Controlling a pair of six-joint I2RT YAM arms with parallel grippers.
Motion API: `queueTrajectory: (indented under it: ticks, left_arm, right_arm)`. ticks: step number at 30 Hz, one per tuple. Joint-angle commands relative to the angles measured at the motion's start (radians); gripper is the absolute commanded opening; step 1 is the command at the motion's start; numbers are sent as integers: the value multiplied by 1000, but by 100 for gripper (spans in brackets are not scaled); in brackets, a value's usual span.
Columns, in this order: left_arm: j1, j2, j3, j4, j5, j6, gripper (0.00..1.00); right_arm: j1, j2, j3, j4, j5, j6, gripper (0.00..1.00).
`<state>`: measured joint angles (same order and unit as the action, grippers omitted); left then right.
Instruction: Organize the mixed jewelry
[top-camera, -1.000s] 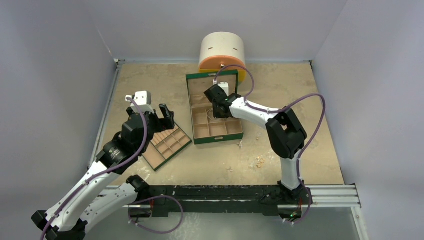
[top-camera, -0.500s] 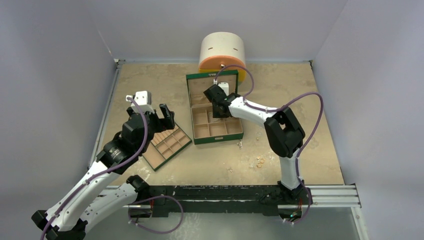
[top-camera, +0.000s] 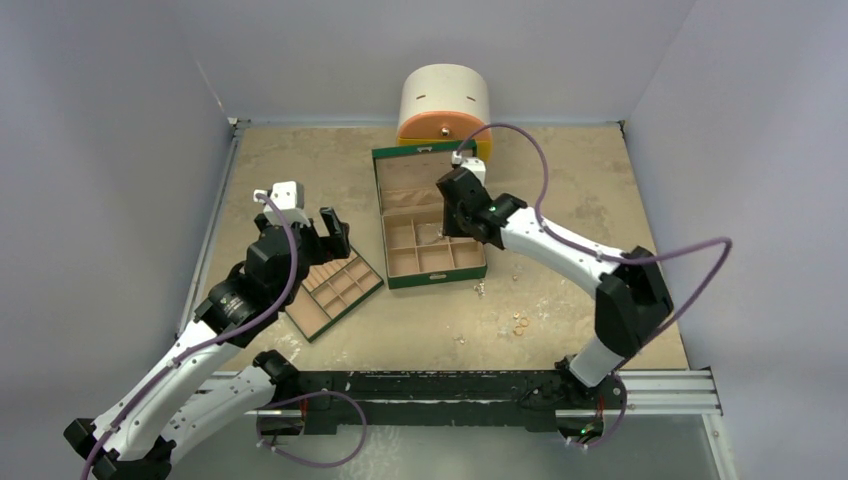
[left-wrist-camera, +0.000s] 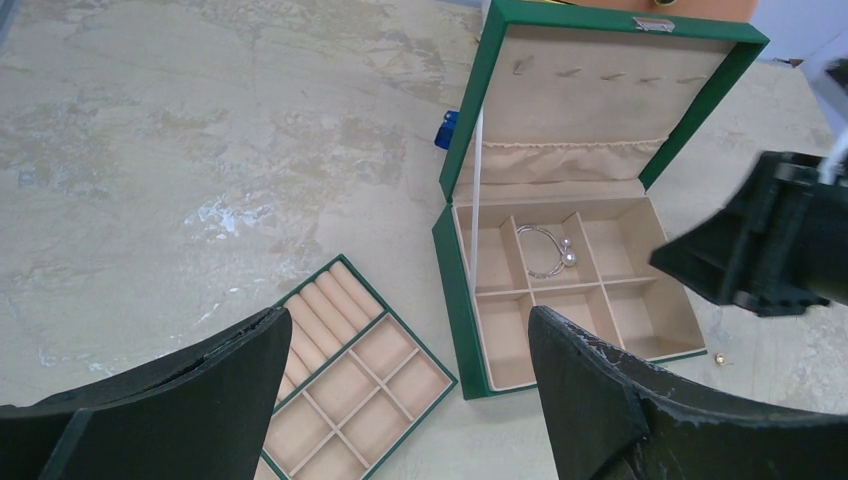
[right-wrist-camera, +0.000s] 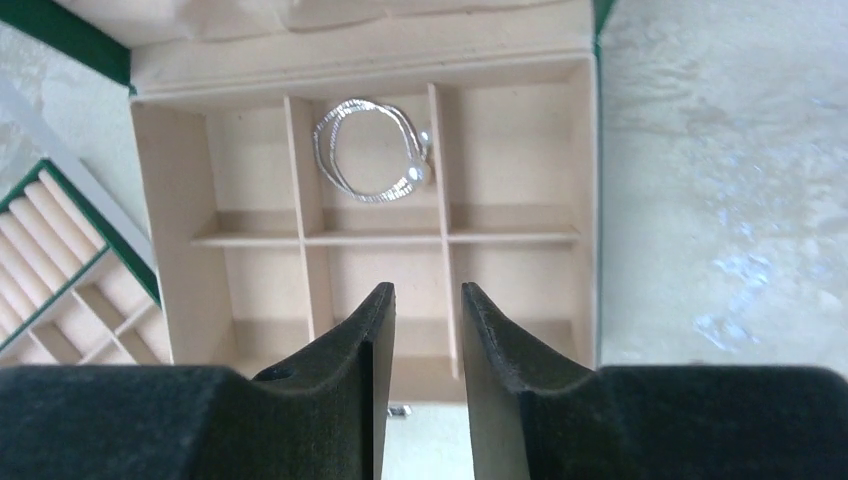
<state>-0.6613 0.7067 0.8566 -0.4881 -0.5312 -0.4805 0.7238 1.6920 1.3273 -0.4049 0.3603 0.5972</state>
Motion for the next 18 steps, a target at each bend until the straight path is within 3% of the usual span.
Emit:
queueTrajectory:
  ticks: [1, 11, 18]
  left_arm:
    - [8, -4, 33, 26, -18, -9, 88]
    - [7, -3, 34, -6, -142, -65, 95]
    - [7, 11, 3, -78, -192, -224, 93]
  right_arm:
    - [-4, -162, -92, 0, 10, -31, 34]
    - [-4, -488, -278, -52, 59, -55, 38]
    - [-4, -622, -344, -94, 59, -43, 38]
